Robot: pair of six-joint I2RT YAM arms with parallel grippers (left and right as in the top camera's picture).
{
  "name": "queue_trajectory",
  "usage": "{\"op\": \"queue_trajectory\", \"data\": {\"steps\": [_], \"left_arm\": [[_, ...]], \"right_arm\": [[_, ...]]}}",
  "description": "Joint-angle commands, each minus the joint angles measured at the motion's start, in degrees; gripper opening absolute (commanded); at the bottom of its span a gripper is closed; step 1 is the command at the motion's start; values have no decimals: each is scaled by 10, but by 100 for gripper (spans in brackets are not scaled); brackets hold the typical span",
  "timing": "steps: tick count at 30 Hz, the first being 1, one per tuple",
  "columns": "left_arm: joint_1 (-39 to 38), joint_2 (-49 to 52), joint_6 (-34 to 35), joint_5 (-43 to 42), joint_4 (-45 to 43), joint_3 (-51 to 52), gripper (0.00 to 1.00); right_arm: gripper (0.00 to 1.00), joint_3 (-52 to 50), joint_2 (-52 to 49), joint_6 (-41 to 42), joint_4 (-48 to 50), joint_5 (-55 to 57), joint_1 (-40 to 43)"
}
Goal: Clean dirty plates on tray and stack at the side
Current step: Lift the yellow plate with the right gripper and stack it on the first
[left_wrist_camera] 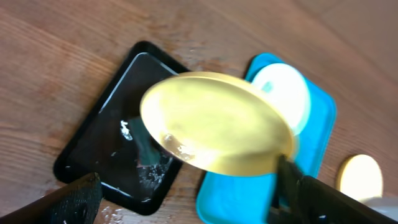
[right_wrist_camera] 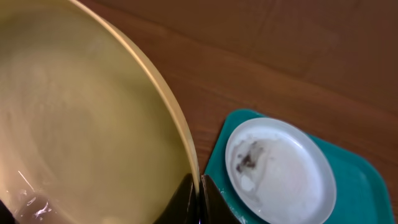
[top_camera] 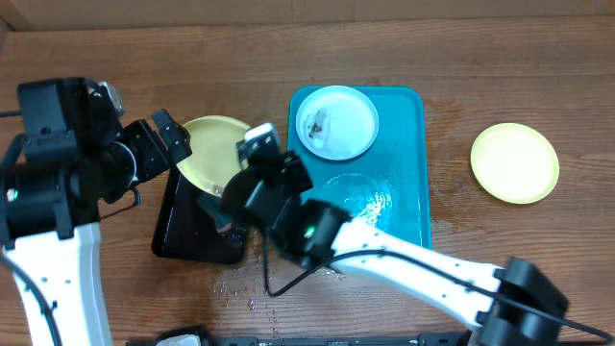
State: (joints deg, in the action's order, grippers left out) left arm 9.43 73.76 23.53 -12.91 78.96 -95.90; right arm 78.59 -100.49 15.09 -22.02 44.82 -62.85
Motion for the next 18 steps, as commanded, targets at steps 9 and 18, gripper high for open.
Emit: {"op": "queue_trajectory", "data": {"steps": [9, 18], "left_arm": [[4, -52, -13, -36, -1, -31, 100], [4, -52, -13, -37, -3, -31, 100]], "right_arm": [[4, 9, -24, -111, 84, 221, -67], [4, 9, -24, -120, 85, 222, -68]]}}
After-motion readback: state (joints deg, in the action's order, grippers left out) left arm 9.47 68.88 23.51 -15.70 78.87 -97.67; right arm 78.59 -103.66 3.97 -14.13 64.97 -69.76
